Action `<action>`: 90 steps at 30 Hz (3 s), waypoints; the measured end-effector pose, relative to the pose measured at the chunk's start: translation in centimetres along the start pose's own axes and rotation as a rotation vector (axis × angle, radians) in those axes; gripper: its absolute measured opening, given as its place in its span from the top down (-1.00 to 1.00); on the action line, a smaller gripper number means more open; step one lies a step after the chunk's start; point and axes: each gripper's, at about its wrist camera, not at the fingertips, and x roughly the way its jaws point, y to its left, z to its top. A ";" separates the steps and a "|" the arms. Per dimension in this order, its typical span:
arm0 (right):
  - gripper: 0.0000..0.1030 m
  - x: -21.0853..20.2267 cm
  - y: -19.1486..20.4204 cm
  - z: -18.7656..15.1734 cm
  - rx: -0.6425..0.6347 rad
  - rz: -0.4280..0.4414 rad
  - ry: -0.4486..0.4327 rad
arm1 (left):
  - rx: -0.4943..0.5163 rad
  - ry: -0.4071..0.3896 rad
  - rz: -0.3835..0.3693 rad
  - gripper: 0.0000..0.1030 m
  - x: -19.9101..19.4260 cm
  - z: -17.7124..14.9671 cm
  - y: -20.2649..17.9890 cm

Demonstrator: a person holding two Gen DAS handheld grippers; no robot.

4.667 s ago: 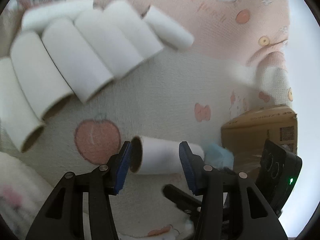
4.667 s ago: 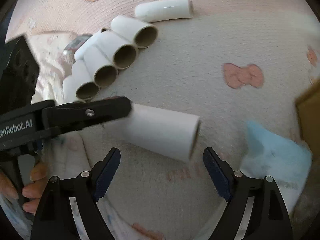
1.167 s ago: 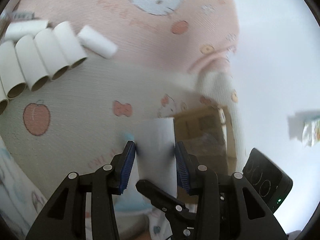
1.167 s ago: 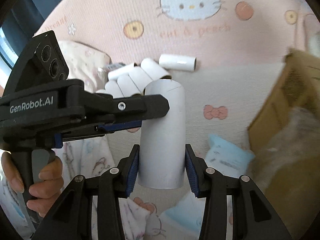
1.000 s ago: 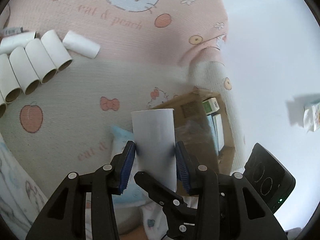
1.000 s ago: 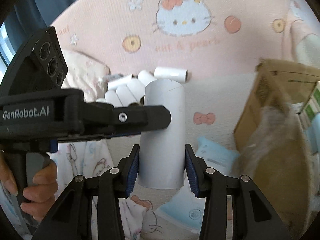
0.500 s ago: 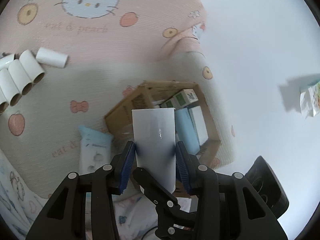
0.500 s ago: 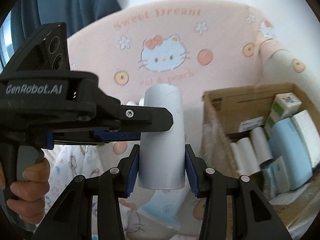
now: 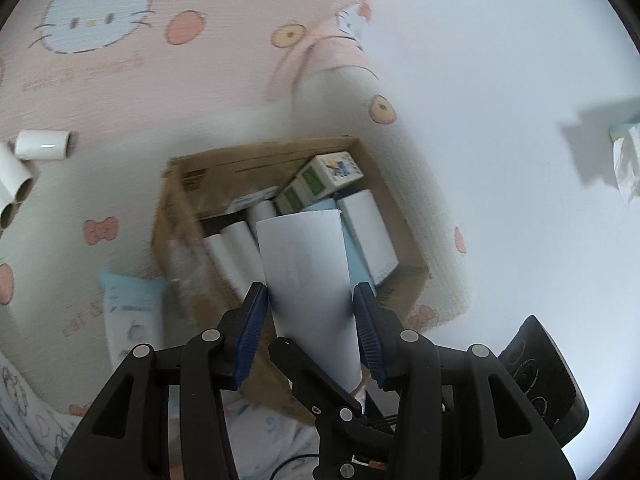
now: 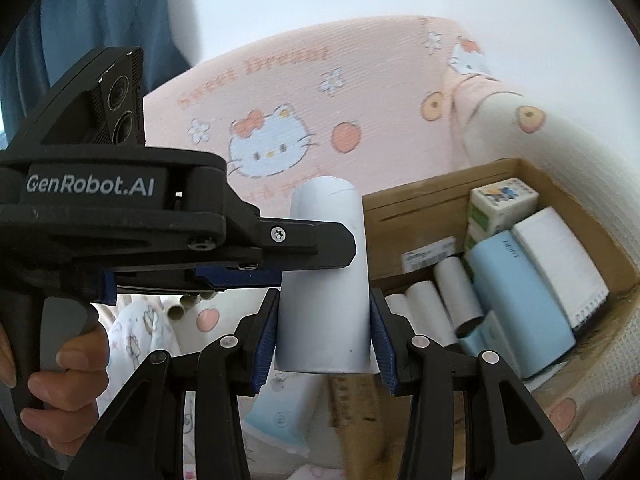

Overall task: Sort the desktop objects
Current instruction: 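Lift the held tube with both grippers and carry it over the cardboard box, then lower the tube into the box beside the paper rolls and open both grippers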

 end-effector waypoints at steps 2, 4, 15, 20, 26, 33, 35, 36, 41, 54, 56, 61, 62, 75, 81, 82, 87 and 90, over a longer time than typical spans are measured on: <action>0.21 -0.3 -0.8 0.1 0.005 -0.013 -0.005 | 0.001 0.024 -0.016 0.07 0.8 0.5 -0.5; 0.21 -0.6 -1.5 0.1 0.009 -0.027 -0.009 | -0.019 0.064 -0.040 0.07 2.0 1.3 -0.9; 0.21 0.3 -4.3 1.1 0.026 -0.086 0.018 | -0.098 0.118 -0.048 0.05 6.3 3.3 -1.5; 0.21 1.5 -4.9 1.4 0.020 -0.083 0.057 | -0.102 0.134 -0.021 0.04 7.6 3.9 -1.3; 0.21 2.9 -5.8 1.7 0.025 -0.062 0.094 | -0.104 0.186 0.018 -0.05 9.7 4.5 -0.5; 0.21 4.2 -7.5 1.8 0.066 -0.035 0.129 | -0.042 0.179 0.049 0.00 10.6 5.4 -0.9; 0.21 4.6 -7.9 1.8 0.067 -0.035 0.142 | -0.065 0.187 0.053 0.01 11.1 5.6 -0.6; 0.20 5.0 -8.2 1.9 0.069 -0.025 0.165 | -0.072 0.192 0.065 0.01 11.5 5.6 -0.4; 0.20 6.7 -9.5 2.3 0.067 0.003 0.274 | -0.053 0.186 0.113 0.02 12.9 5.7 -0.4; 0.20 8.2 -12.0 2.5 0.139 0.061 0.374 | -0.104 0.240 0.187 0.04 15.0 7.5 1.3; 0.21 8.4 -12.3 2.4 0.141 0.070 0.373 | -0.108 0.257 0.207 0.04 15.6 7.5 1.4; 0.52 8.8 -12.2 2.4 0.123 0.077 0.406 | -0.112 0.291 0.239 0.05 17.3 7.2 1.6; 0.52 9.0 -12.3 2.4 0.132 0.070 0.422 | -0.123 0.300 0.240 0.06 17.6 7.1 1.7; 0.52 12.3 -13.1 0.5 0.192 -0.056 0.635 | -0.234 0.338 0.280 0.08 19.6 7.2 3.8; 0.51 12.5 -13.1 0.7 0.223 -0.076 0.653 | -0.251 0.356 0.320 0.08 20.6 7.2 5.2; 0.51 12.7 -13.1 0.7 0.228 -0.073 0.658 | -0.252 0.346 0.317 0.08 20.6 7.3 5.3; 0.51 13.6 -13.1 0.0 0.230 -0.071 0.715 | -0.266 0.327 0.325 0.09 20.5 7.6 5.8; 0.52 13.5 -13.0 -0.2 0.225 -0.073 0.721 | -0.266 0.339 0.314 0.08 20.5 7.7 5.9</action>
